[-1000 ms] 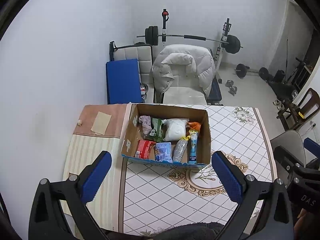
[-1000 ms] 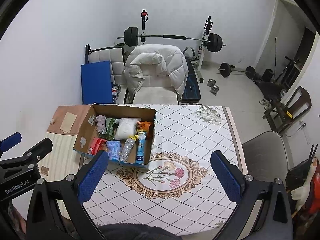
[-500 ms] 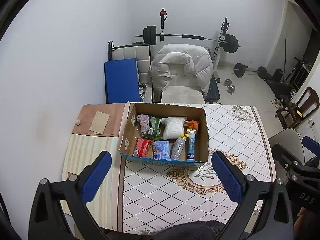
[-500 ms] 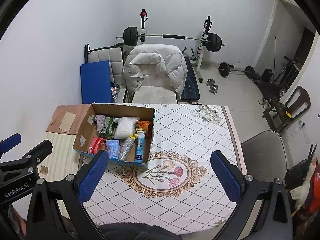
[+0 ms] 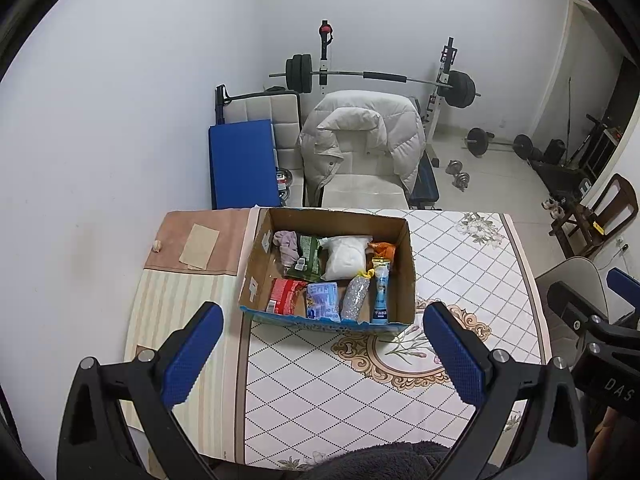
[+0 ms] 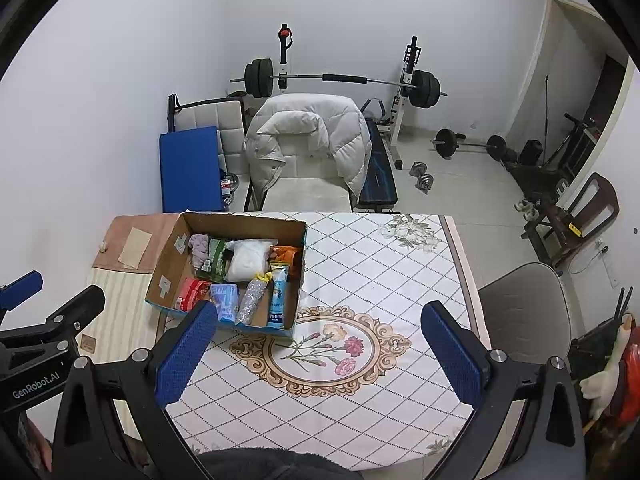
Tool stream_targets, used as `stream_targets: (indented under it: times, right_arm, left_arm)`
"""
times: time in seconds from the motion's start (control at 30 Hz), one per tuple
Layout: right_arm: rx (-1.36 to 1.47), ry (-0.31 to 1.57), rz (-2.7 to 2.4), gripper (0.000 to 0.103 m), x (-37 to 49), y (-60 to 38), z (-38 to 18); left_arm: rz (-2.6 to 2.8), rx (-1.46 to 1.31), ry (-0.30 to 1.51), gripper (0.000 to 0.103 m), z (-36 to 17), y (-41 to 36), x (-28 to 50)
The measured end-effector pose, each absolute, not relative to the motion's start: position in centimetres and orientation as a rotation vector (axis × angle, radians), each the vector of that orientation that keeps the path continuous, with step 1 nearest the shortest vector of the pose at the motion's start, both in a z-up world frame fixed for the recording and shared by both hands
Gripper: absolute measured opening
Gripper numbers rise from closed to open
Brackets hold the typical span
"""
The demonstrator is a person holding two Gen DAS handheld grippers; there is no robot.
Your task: Organize soft objects
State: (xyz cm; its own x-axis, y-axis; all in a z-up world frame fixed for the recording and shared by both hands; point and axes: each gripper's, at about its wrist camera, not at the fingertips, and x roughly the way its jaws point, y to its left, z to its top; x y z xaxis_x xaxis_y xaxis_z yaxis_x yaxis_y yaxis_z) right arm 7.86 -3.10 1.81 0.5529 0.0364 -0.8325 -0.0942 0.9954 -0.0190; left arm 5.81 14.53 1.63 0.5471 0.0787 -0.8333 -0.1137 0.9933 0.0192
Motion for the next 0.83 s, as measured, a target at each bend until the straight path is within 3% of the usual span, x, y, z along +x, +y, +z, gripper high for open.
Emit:
stream_targets:
  times: [0.83]
  right_arm:
    - [-0.064,0.969,0.081,0.103,8.1,-2.8,3.0]
  left_arm:
    - [0.115,-0.046,0.958,0.103,2.5,15.3,6.2]
